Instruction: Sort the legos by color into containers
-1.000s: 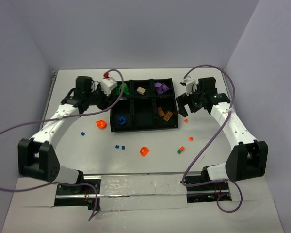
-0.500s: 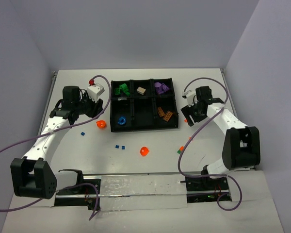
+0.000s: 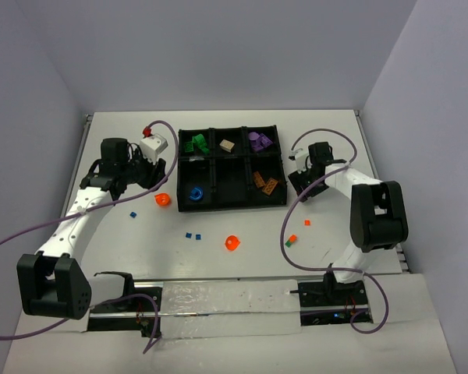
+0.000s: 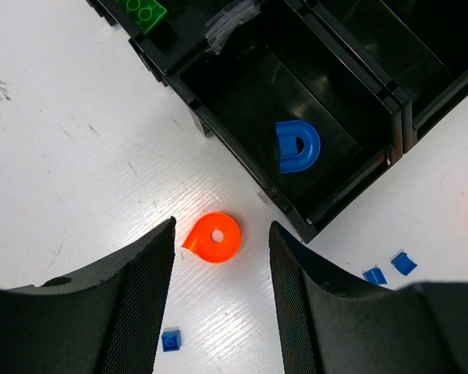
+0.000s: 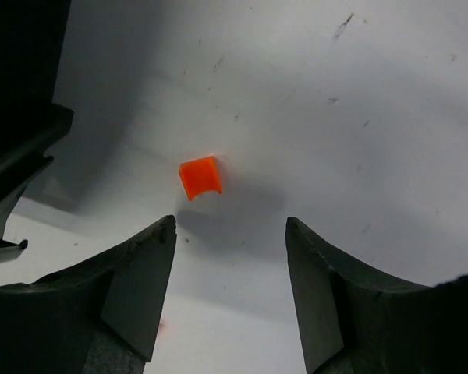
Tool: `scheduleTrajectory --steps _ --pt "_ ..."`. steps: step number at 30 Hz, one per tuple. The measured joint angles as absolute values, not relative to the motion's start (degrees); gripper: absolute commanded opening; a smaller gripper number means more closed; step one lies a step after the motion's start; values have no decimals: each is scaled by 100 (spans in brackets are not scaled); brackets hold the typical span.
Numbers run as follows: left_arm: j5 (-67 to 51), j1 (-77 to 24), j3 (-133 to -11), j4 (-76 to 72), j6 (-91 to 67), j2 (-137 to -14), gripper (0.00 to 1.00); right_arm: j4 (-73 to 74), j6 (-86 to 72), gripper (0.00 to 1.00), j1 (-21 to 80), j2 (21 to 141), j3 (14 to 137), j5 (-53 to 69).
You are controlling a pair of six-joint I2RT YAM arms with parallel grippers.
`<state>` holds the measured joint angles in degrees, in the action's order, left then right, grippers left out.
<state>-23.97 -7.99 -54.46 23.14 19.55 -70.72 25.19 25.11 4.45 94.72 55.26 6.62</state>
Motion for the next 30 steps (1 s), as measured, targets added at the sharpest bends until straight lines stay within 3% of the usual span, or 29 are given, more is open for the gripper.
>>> scheduleTrajectory --steps 23,30 --pt "-2383 -799 -5485 2312 1966 -7171 58 2293 2022 54 445 9986 5865 819" --pt "-2381 -799 -5489 2314 1968 -7192 58 2289 2002 40 445 10001 5879 863"
